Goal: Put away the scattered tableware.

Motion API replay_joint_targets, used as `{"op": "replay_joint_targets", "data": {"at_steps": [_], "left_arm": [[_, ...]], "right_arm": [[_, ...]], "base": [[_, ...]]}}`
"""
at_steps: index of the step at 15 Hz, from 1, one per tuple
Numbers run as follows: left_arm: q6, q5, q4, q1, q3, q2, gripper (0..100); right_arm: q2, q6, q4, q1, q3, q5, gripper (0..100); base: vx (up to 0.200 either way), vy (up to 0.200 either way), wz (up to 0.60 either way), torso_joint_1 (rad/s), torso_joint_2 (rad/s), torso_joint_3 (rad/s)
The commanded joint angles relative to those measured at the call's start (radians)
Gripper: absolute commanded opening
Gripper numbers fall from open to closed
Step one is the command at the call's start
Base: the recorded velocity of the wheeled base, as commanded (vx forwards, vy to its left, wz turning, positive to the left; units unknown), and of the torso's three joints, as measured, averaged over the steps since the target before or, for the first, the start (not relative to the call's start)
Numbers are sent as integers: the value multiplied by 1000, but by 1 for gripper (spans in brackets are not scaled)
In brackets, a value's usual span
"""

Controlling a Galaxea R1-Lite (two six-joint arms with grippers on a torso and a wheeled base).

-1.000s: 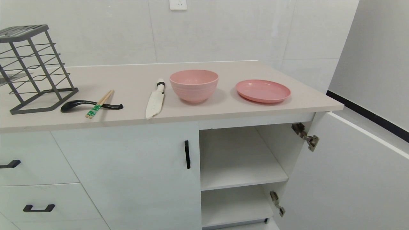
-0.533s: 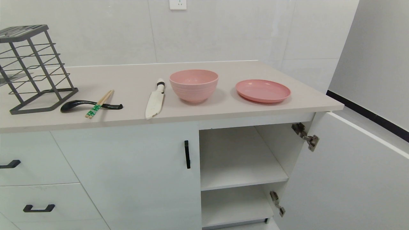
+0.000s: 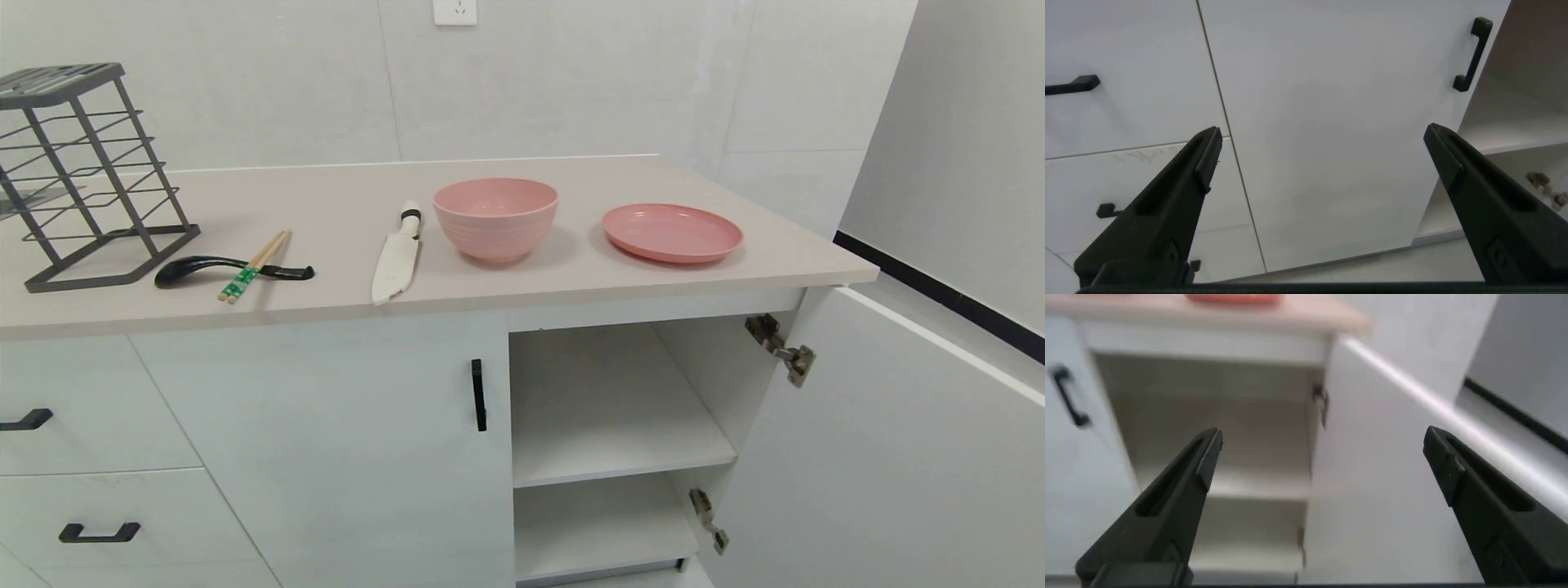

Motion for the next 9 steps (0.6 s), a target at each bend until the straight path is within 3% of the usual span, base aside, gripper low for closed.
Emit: {"op": "replay_joint_targets", "data": {"at_steps": [1, 3, 9], "left_arm": [[0, 0, 0, 0, 0, 2, 100], [0, 0, 0, 0, 0, 2, 100], [-2, 0, 0, 0, 0, 2, 100]], "right_arm": [[-62, -1, 18, -20, 116, -51, 100], [-62, 62, 81, -18, 116, -69, 100], [-62, 70, 82, -18, 116, -98, 100]], "base": [[0, 0, 0, 0, 0, 0], [0, 0, 0, 0, 0, 0], [0, 0, 0, 1, -22, -24]]}}
